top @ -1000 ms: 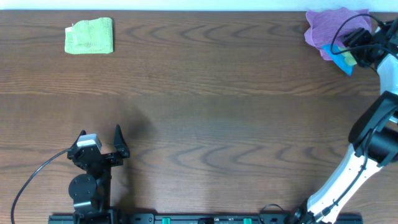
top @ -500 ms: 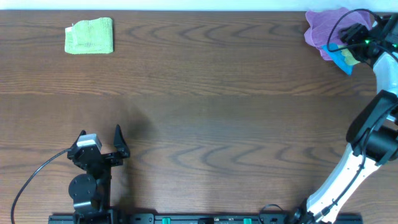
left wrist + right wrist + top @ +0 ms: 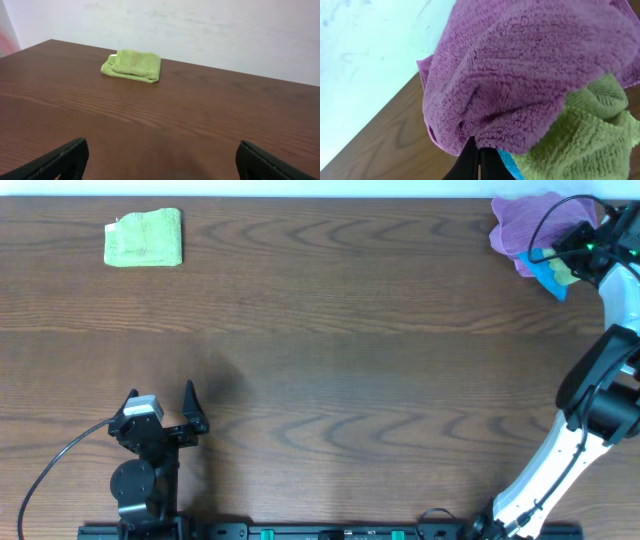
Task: Fold the cloth
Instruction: 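Lift the pink cloth with the right gripper and pull it leftward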
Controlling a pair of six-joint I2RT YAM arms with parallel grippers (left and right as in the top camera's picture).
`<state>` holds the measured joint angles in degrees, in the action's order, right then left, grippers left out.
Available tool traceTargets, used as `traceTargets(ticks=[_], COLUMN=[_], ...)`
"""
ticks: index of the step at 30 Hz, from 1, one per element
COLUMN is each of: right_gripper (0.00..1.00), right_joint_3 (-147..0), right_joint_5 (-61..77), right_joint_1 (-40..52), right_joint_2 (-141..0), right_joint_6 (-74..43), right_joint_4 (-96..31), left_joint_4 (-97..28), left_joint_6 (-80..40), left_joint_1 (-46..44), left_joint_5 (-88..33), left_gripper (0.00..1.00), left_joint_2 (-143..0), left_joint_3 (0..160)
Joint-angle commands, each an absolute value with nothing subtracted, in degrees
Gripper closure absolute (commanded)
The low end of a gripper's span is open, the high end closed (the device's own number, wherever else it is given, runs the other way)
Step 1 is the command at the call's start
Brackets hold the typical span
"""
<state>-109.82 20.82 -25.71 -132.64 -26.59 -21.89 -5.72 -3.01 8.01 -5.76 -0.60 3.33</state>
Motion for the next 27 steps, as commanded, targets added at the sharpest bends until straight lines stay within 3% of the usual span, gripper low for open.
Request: traceTargets(ticks=[1, 27], right_gripper=[0.99, 0.98], right_joint_3=[-111.44, -144.75], right_joint_5=[24.56, 23.79], right_joint_1=[-24.73, -4.67], right_joint_2=[-131.90, -131.79], right_joint_6=[-26.55, -16.82], right_joint_4=[-20.84, -59.46], left_joint_4=[-6.63, -6.61], left_joint_6=[-3.20, -3.20], left_joint_1=[7.68, 7.68], left_joint_5=[-5.37, -5.37], left_gripper=[0.05, 0.04], left_joint_2=[-0.27, -0.27], left_joint_3=[1.54, 1.54])
